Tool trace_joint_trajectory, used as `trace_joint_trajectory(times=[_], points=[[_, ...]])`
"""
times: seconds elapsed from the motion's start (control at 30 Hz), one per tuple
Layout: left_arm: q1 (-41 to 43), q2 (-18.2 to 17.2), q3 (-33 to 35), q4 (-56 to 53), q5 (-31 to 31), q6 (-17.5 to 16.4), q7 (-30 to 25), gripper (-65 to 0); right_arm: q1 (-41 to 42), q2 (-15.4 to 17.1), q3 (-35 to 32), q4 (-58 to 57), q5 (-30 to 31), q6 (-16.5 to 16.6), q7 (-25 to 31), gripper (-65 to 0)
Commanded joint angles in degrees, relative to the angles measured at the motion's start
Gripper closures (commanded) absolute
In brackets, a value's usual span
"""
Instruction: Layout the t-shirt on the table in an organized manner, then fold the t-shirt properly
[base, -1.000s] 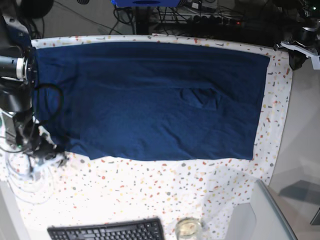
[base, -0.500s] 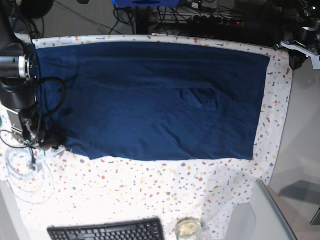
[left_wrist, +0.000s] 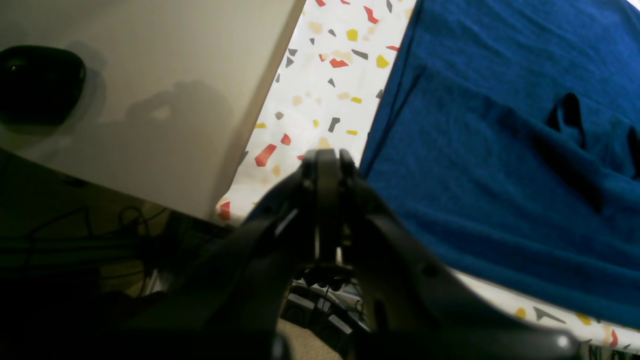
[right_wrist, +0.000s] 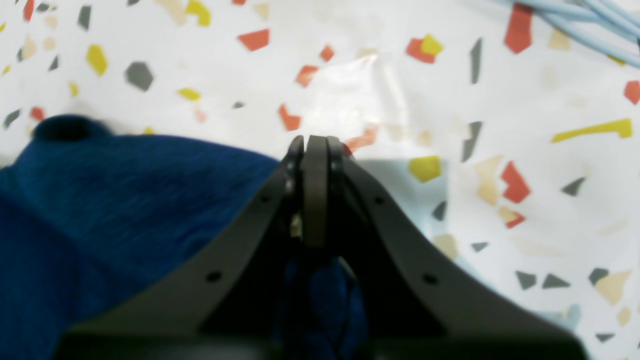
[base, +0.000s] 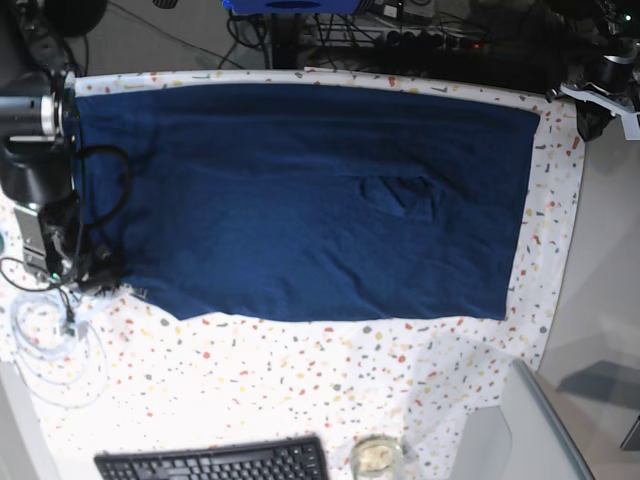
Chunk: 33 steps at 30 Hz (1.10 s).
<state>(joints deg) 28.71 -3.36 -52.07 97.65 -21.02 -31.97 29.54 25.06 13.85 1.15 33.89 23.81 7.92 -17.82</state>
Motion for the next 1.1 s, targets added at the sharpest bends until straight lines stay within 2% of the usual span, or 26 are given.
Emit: trace_joint_trajectory(times=[0.0, 0.17, 0.27, 0.6, 0.67, 0.8, 0.9, 0.97, 1.07], points=[[0.3, -0.9, -0.4, 0.9, -0.6, -0.2, -1.3, 0.0, 0.4, 0.6, 0.3, 4.5, 0.6, 0.1, 0.5, -0.3], [0.3, -0.9, -0.4, 0.9, -0.6, -0.2, -1.3, 0.0, -5.7, 0.5, 0.4, 21.5, 0.7, -0.1, -5.5, -0.2], [0.3, -0.9, -0.4, 0.9, -0.7, -0.2, -1.3, 0.0, -7.0, 0.4, 0.5, 26.3, 0.6, -0.1, -8.2, -0.2], [0.3, -0.9, -0.6, -0.9, -0.7, -0.2, -1.3, 0.0, -7.3, 0.3, 0.5, 26.9, 0.5, -0.1, -9.6, -2.0], [0.3, -0.9, -0.7, -1.3, -0.8, -0.2, -1.3, 0.0, -6.7, 0.6, 0.5, 26.8, 0.5, -0.1, -9.6, -9.2], [0.3, -0.9, -0.8, -1.7, -0.8, -0.2, -1.4, 0.0, -6.7, 0.7, 0.5, 26.8, 0.3, -0.1, -9.7, -33.5], [0.3, -0.9, -0.8, -1.4, -0.8, -0.2, -1.4, 0.0, -6.3, 0.7, 0.5, 25.0, 0.3, -0.1, -9.7, -46.2], [0.3, -0.9, -0.6, -1.2, -0.8, -0.2, -1.3, 0.0, -4.4, 0.7, 0.5, 21.2, 0.3, -0.1, -9.7, -48.9], [0.3, -0.9, -0.5, -1.2, -0.8, -0.2, -1.3, 0.0, -1.3, 0.7, 0.5, 13.0, 0.3, -0.1, -9.7, -48.8]])
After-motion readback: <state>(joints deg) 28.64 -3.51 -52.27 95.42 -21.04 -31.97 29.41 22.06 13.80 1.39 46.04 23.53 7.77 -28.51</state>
